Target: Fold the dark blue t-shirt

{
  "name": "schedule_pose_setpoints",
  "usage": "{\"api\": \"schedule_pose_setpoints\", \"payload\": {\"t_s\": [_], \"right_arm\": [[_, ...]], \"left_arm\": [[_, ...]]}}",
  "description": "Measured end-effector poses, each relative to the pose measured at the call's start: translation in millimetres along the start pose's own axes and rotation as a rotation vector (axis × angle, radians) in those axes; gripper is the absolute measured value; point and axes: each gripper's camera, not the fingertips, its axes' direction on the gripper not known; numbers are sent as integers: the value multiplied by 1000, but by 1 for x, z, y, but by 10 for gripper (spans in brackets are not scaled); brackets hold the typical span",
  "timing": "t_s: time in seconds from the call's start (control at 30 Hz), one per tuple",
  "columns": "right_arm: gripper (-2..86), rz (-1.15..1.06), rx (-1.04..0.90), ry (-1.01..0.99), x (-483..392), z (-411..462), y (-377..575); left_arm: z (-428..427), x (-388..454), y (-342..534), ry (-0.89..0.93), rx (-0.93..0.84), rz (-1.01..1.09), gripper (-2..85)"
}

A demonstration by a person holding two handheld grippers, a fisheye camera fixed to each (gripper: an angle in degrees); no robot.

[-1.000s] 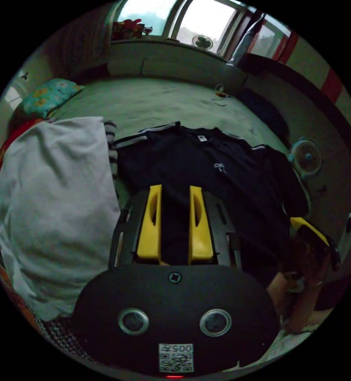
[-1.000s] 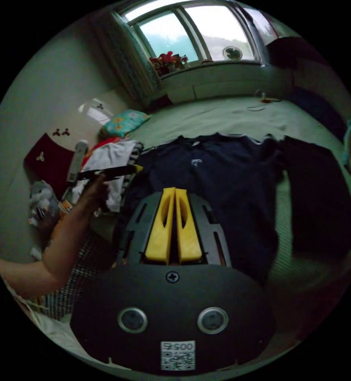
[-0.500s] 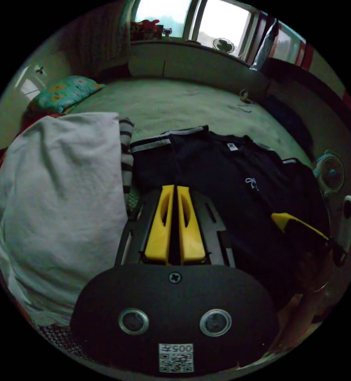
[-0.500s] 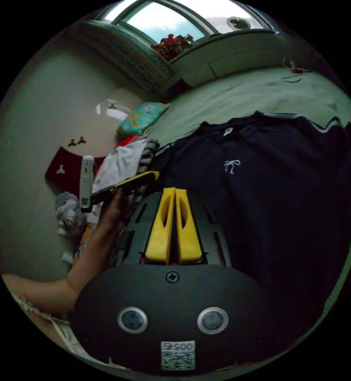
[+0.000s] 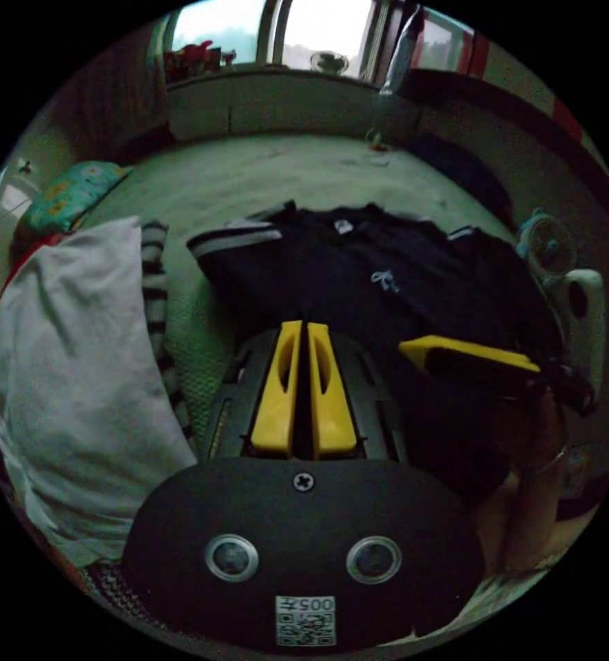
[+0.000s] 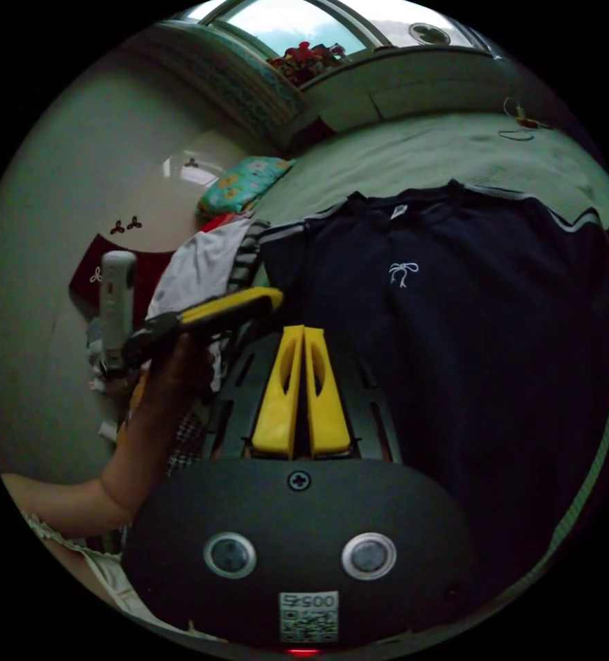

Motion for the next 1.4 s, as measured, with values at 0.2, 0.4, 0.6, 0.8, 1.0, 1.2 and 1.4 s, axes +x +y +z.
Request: {"api": "schedule_pose_setpoints", "payload": {"t_s": [0.2, 0.4, 0.6, 0.8, 1.0, 1.2, 1.4], "right_arm": [[-10, 13, -3, -16, 5, 29, -19], [-10, 19, -7, -27, 7, 56, -37], [-10, -5, -22, -8, 4, 80, -51], [-10, -4, -25, -11, 6, 99, -63], [-10, 1, -20, -4, 12, 111, -70], [-10, 27, 5, -41, 22, 115, -73], [-10, 24, -5, -19, 27, 123, -76]], "left_arm": [[26, -10, -31, 188, -34, 39, 132], [26, -40, -84, 76, 54, -25, 156], [65, -71, -151, 13, 0, -99, 152], [104, -40, -192, -31, -20, -30, 146], [142, -45, -211, -141, -59, -118, 67], [101, -54, -218, -33, 103, -109, 37], [88, -30, -245, 183, 130, 67, 38]]}}
